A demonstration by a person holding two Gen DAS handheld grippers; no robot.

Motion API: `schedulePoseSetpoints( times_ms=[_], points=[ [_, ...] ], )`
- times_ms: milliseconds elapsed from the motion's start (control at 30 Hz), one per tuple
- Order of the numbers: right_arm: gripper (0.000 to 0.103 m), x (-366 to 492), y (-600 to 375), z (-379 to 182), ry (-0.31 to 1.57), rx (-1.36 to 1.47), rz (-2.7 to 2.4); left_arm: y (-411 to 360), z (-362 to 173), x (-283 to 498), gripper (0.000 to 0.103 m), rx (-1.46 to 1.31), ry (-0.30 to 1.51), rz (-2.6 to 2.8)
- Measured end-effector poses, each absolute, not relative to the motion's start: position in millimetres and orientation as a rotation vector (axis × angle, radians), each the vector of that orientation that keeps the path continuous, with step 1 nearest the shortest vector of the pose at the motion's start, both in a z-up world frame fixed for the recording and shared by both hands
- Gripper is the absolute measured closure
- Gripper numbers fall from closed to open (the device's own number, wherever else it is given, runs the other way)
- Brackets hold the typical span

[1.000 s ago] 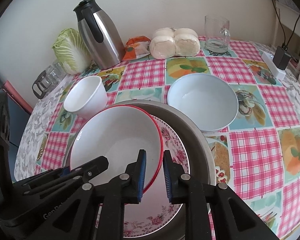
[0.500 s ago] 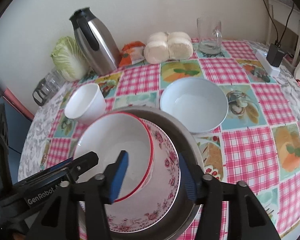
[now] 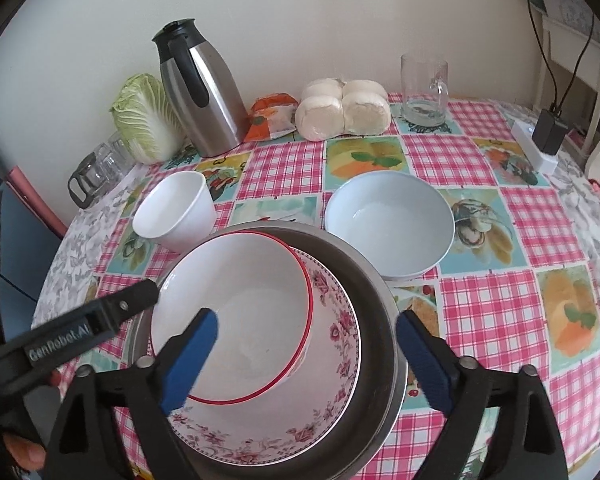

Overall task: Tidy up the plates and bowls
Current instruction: 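Move both grippers over to the white square bowl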

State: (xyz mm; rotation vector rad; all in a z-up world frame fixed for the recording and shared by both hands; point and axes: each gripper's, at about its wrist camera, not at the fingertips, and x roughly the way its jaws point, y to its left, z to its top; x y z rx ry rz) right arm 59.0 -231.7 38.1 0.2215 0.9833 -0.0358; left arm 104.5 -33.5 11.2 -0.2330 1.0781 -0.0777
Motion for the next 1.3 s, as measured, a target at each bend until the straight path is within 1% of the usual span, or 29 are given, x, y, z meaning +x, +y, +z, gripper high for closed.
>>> schedulePoseSetpoints(
  times_ms=[33,100,867,1133,1300],
  points=[
    [0.0,58.6,-231.1,38.6,0.978,0.216,-0.037,-30.3,11.5,104.6,0.012,-0.236,1.075,-0.066],
    [0.0,58.1,-229.4,39.9,0.968,0.202,-0.039,-23.6,11.7,105.3,0.011,-0.25,1.069,-0.048],
    [0.0,60.1,-184.7,55.3,0.835,-0.009,-0.103,34.0,10.3,127.4,0.008,-0.301,1.008,0.079],
    [0.0,79.6,-158.8,58.3,0.84,-0.058,-0.105,46.7,5.1,138.8,0.008,-0.322,0.977,0.082],
    [0.0,95.6,-145.4,58.5,0.869,-0.016,-0.074,53.9,3.0,148.7,0.008,-0.33,0.932,0.072]
  ],
)
